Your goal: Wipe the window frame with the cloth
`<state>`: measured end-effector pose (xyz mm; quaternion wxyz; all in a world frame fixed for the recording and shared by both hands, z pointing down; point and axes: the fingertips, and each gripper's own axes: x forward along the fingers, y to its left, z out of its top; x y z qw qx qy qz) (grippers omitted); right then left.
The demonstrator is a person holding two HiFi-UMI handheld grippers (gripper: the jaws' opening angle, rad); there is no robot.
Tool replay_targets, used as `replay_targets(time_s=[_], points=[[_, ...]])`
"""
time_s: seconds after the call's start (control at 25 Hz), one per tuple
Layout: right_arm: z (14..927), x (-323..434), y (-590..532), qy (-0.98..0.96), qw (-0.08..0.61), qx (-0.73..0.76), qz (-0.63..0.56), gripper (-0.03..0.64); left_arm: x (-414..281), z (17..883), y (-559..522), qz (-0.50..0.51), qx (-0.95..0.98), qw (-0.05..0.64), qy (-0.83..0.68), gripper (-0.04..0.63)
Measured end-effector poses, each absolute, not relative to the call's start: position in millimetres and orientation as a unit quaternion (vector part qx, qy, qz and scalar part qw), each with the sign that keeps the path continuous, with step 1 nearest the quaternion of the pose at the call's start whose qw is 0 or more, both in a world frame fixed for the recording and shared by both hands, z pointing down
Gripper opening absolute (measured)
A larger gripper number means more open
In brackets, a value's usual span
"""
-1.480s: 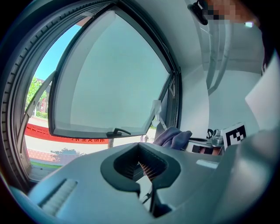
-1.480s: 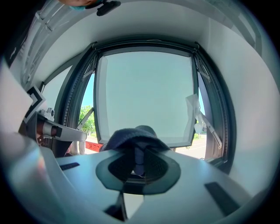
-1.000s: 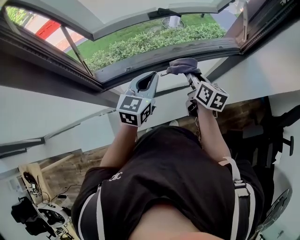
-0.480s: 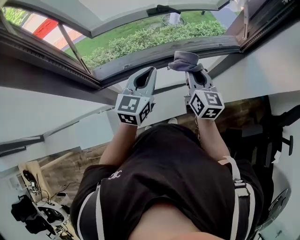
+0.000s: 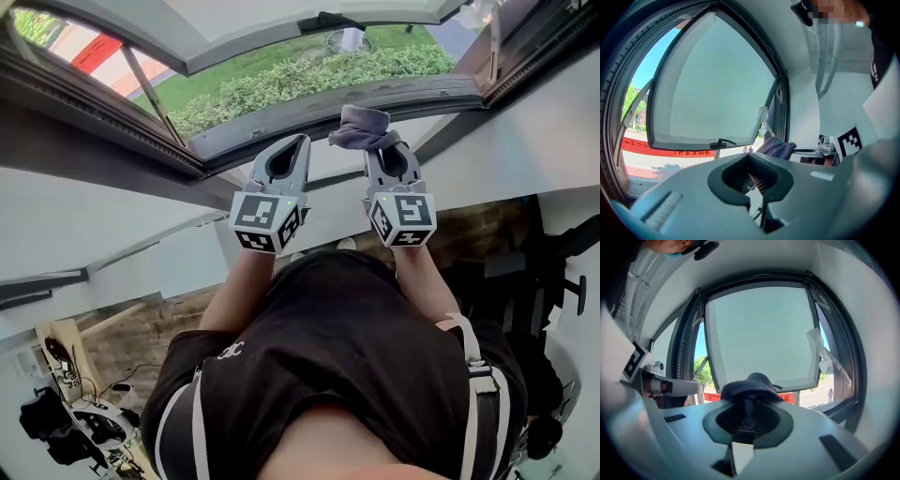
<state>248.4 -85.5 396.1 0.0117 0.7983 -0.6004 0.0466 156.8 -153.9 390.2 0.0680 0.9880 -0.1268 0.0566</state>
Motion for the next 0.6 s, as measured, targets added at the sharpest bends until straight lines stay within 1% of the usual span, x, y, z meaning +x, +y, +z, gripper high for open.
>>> replay_targets(time_s=[0.6], points=[[398.1,243.7,-81.5,-0.598,0.024,0.8,0.051,0.043,153.3,391.7,-148.8,0.059,0.988,0.073,-0.121,0.01]])
